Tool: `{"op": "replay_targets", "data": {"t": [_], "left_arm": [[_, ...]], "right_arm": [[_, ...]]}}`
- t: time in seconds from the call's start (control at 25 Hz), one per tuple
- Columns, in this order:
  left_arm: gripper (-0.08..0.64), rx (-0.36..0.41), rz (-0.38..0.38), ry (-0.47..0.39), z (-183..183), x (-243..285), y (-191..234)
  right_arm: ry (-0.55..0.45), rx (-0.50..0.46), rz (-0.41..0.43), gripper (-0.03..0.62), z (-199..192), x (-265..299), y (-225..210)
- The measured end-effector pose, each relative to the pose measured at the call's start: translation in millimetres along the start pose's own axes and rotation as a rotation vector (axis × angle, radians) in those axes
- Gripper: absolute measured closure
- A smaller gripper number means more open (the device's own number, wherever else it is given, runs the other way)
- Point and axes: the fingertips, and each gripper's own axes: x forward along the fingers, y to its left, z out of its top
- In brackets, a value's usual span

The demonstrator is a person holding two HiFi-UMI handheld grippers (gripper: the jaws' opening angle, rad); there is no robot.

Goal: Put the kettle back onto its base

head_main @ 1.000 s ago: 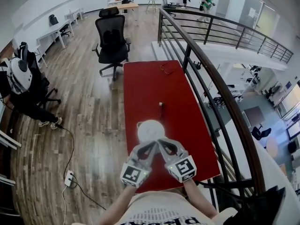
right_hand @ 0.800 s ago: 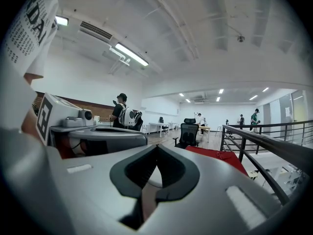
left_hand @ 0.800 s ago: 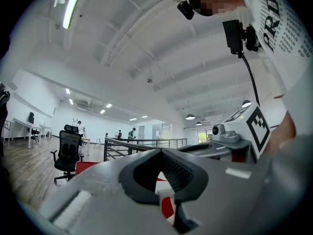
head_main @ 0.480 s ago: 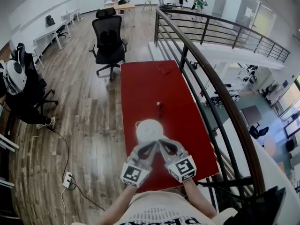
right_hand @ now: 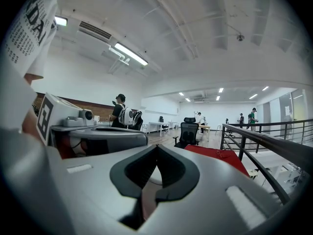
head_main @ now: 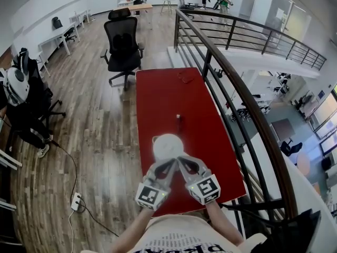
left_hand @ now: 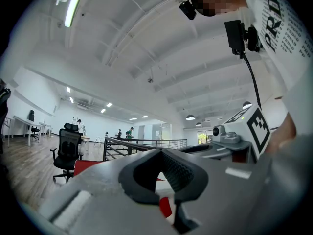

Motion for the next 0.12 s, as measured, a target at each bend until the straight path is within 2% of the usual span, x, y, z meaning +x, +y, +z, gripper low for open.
{"op": "replay_targets", "data": {"t": [0.12], "left_arm": [[0.557, 0.022, -0.009, 0.025, -4.0, -0.8, 0.2]], "right_arm": [[0.017, 0.004, -0.002, 0.584, -1.1, -0.5, -0.4]]}}
